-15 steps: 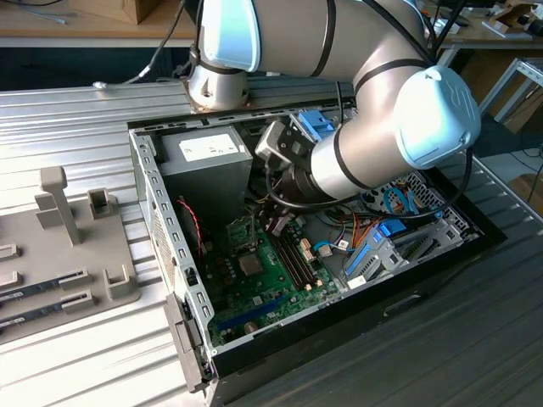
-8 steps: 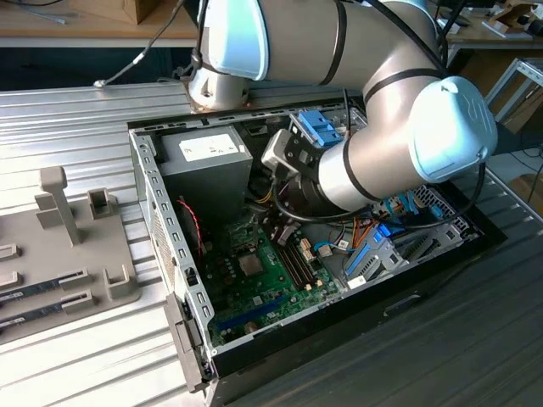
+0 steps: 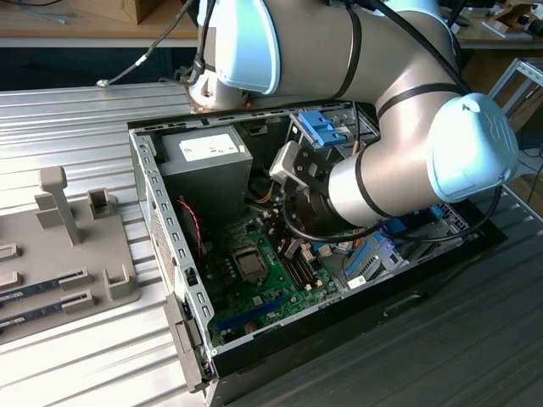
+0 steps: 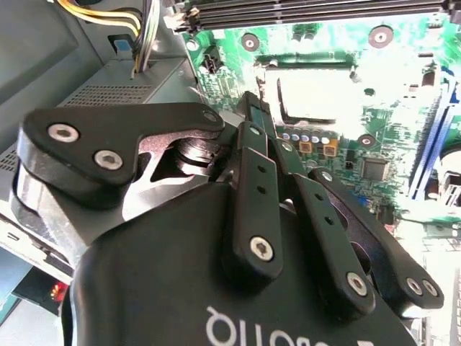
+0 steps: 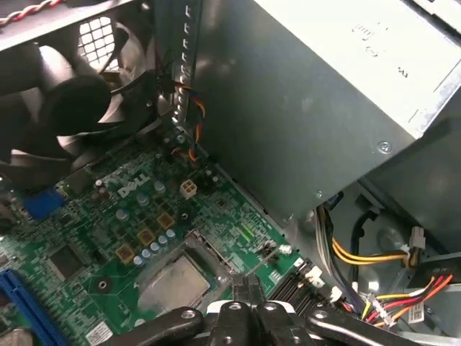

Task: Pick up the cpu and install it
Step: 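Close the cpu cover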

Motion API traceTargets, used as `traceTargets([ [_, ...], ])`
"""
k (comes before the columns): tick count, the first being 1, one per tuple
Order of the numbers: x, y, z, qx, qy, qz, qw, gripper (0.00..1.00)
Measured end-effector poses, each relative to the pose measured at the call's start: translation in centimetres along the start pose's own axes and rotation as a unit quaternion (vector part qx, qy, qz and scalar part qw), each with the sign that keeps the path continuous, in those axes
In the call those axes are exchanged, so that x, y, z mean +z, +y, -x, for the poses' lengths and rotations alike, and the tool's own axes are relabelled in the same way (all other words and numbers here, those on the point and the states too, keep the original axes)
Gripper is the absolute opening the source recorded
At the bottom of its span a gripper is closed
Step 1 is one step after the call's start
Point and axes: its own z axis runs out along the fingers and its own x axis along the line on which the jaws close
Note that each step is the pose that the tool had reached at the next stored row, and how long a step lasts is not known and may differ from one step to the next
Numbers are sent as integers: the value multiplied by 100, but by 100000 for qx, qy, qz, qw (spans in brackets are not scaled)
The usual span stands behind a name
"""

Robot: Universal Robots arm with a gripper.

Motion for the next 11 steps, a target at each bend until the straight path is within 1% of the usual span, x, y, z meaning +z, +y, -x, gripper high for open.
traceTargets([
  [2,-8,0,-2,-1,-4,9,100000,11],
  [3,-8,0,3,68,235,-206,99999,11],
  [4,-6,0,9,213,755,-664,99995,11],
  [5,6,4,33,590,2127,-1895,99958,11],
  [6,15,7,59,852,3033,-2697,99914,11],
  [7,33,3,106,1108,3816,-3282,99867,11],
  [8,50,2,147,1223,4139,-3427,99848,11],
  [9,67,11,172,1280,4284,-3480,99839,11],
  [10,104,43,225,1324,4407,-3525,99832,11],
  [11,145,84,286,1347,4466,-3522,99829,11],
])
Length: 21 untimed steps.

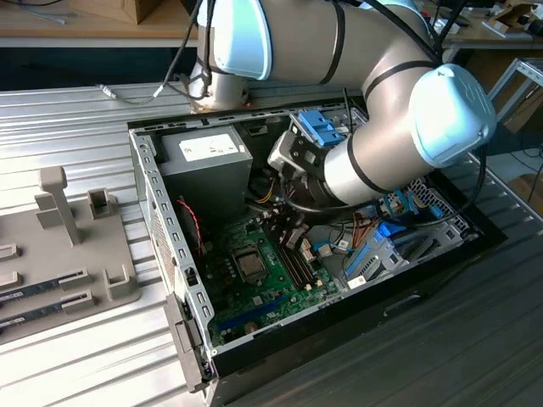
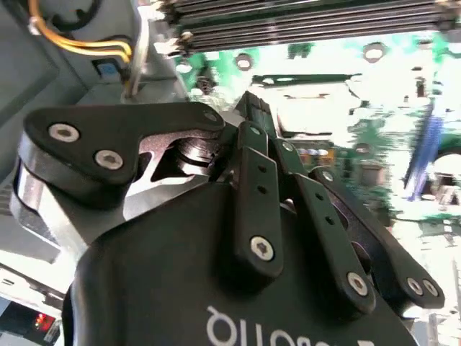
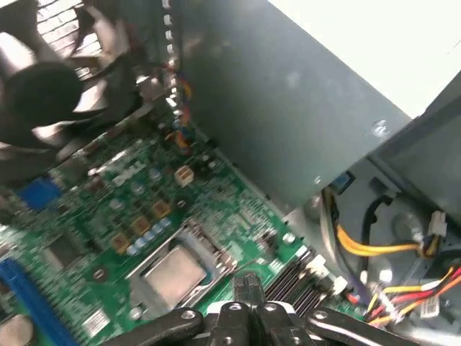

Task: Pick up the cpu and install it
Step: 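Close the cpu cover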

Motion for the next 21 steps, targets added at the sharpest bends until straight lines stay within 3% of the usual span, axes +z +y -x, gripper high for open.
traceTargets([
  [1,19,27,38,9,17,9,100000,11],
  [2,87,116,163,108,321,-177,99999,11],
  [3,92,122,172,169,536,-379,99998,11],
  [4,15,153,180,174,540,-383,99998,11],
  [8,-20,91,238,304,783,-83,99996,11],
  [10,-39,27,305,453,1084,278,99993,11],
  [15,17,106,412,527,1217,435,99990,11],
  [17,46,146,427,528,1218,434,99990,11],
  [21,115,234,351,533,1298,367,99989,11],
])
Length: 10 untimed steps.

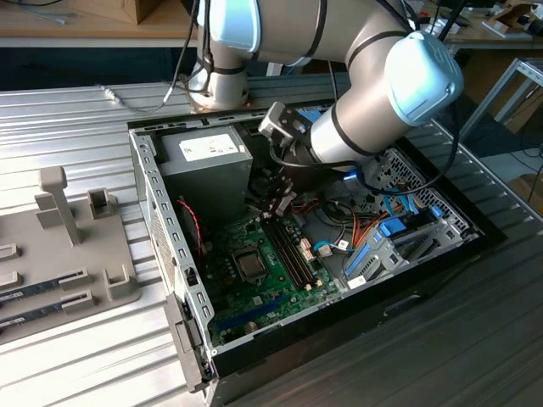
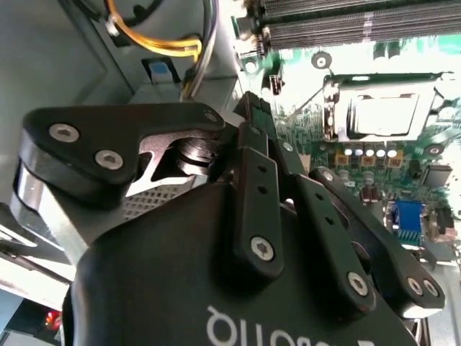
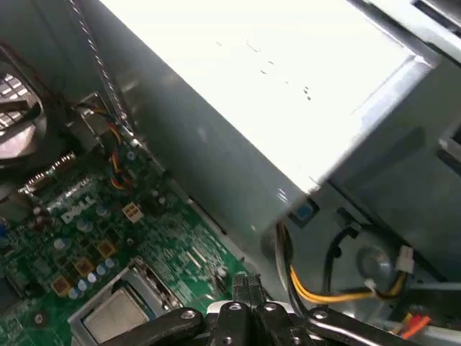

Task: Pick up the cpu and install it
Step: 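Close the cpu cover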

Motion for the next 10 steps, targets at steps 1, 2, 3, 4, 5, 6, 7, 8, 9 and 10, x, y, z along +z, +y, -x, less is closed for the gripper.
traceTargets([
  [1,11,10,-10,3,11,-14,100000,11],
  [2,19,20,-19,5,24,-27,100000,11],
  [3,23,25,-23,12,39,-38,100000,11],
  [4,25,31,-29,15,57,-52,100000,11],
  [5,26,35,-33,18,74,-82,100000,11],
  [6,26,39,-35,49,198,-266,99999,11],
  [7,22,42,-36,143,491,-584,99997,11],
  [8,12,46,-36,347,1132,-1217,99986,11],
  [9,5,49,-35,514,1656,-1729,99970,11],
  [10,-4,53,-35,727,2320,-2372,99942,11],
])
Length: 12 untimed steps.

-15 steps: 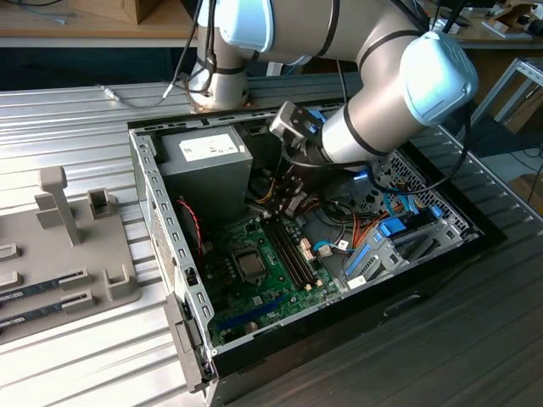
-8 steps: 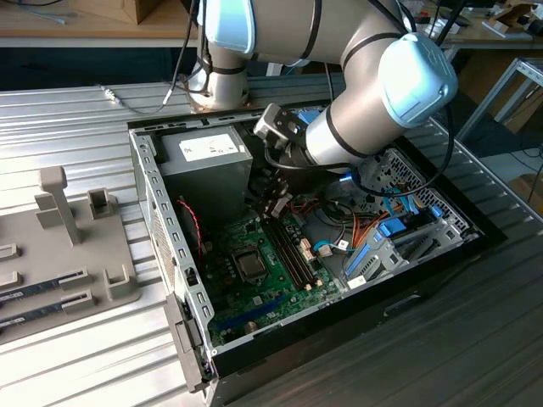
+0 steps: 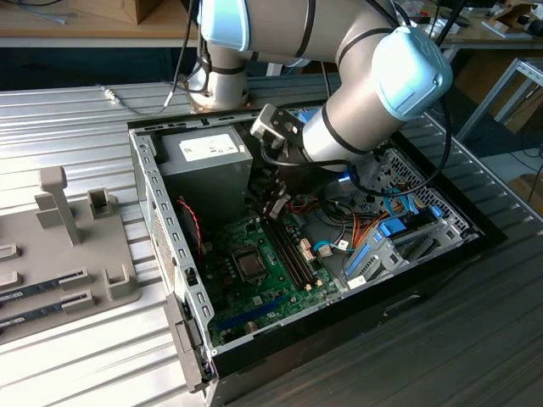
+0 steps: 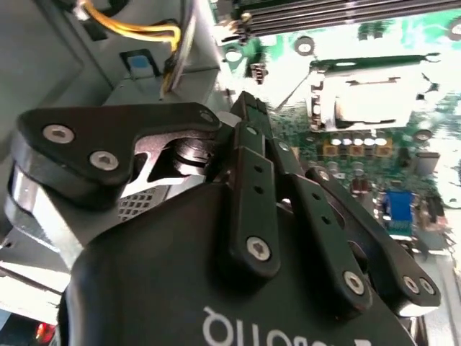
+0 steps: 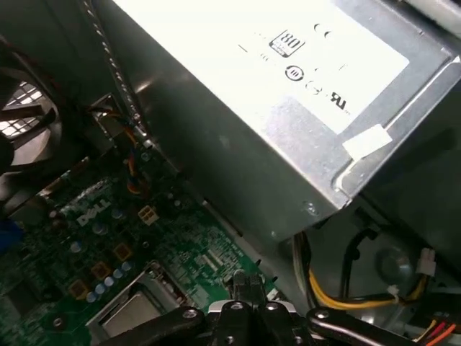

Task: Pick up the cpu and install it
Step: 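Close the cpu cover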

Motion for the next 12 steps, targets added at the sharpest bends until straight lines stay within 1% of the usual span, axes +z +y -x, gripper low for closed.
traceTargets([
  [1,-8,3,0,162,509,-485,99997,11],
  [2,-27,8,0,464,1448,-1392,99979,11],
  [4,-50,15,-2,826,2580,-2469,99933,11],
  [5,-59,17,-3,1066,3324,-3177,99889,11],
  [6,-62,17,-3,1272,3973,-3799,99841,11],
  [7,-64,18,-3,1534,4792,-4591,99768,11],
  [9,-63,17,-3,1902,5937,-5691,99643,11],
  [11,-63,17,-3,2065,6452,-6181,99579,11],
  [12,-63,19,-4,2103,6561,-6285,99564,11],
])
